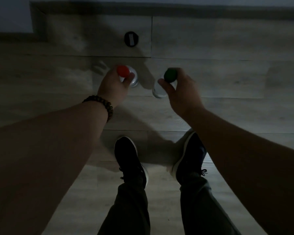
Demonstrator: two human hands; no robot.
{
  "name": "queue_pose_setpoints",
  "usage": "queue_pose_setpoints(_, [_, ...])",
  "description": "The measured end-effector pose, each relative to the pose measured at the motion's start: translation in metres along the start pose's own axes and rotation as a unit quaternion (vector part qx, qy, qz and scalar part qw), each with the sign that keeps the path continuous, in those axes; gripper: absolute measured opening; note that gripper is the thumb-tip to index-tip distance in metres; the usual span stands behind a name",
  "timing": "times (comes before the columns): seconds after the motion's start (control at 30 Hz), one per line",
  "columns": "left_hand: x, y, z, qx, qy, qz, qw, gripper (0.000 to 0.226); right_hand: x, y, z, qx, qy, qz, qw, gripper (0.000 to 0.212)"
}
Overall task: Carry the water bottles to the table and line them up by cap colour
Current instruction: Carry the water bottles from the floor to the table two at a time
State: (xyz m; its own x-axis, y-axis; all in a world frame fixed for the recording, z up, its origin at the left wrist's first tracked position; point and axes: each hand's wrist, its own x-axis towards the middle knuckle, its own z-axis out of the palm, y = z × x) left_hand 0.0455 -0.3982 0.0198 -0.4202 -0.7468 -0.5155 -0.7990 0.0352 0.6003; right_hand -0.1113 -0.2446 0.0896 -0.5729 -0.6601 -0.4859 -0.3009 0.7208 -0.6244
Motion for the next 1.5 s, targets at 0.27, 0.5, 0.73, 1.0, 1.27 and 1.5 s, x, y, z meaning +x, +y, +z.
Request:
queue_pose_setpoints(0.27, [-0.13,0.099,-0.081,0.066,-0.033,0.02,0.997,0.044,-0.108,-0.055,-0.092,0.021,0.025,0.073,0.997,0.05])
queue_pose_setpoints(0.5, [-0.276,0.267,-0.196,0.049,-0.056,0.127,0.989,0.039,-0.24,-0.143,-0.249,0.044,0.06,0.098,0.992,0.053])
queue_pose_setpoints(0.73, [-0.367,0.412,-0.246,0.091,-0.05,0.251,0.962,0.036,-0.346,-0.177,-0.374,0.1,0.152,0.091,0.979,0.051])
queue_pose_setpoints(1.0, [-0.413,0.553,-0.185,0.146,-0.081,0.352,0.921,0.067,-0.387,-0.128,-0.502,0.174,0.288,0.072,0.939,0.024])
queue_pose_setpoints(1.27, [-0.46,0.698,-0.063,0.146,-0.062,0.417,0.895,0.052,-0.416,-0.013,-0.671,0.272,0.322,0.021,0.907,0.01])
queue_pose_setpoints(1.5, [-0.507,0.824,0.04,0.15,-0.093,0.481,0.859,0.041,-0.451,0.082,-0.784,0.234,0.34,0.031,0.91,0.028])
